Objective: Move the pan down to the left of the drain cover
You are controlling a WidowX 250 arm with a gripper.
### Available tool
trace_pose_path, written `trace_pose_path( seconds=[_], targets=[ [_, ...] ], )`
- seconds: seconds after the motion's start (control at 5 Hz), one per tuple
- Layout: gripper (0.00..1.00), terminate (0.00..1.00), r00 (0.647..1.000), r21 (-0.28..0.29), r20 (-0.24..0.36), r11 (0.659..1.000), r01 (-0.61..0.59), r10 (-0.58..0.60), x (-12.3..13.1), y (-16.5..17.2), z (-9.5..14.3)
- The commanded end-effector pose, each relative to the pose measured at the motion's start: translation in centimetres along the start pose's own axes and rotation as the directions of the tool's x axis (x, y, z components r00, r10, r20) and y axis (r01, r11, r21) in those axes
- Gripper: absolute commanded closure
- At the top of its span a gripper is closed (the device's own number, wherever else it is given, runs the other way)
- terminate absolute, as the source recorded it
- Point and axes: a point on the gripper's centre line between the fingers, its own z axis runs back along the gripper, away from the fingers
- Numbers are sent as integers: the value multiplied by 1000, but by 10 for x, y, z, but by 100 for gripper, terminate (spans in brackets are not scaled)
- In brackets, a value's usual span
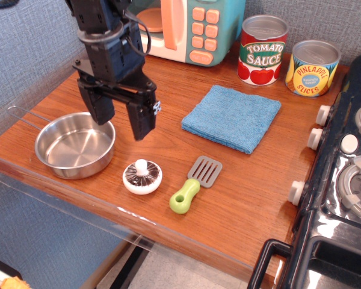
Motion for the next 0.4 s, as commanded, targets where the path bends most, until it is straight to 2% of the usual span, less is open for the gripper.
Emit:
trace_pose_path(
  seconds=[0.0, 0.2],
  targets=[
    [0, 0, 999, 27, 28, 999, 19, -20, 4, -2, 11],
    [0, 100, 999, 27, 28, 999, 19, -20, 4, -2, 11]
  ],
)
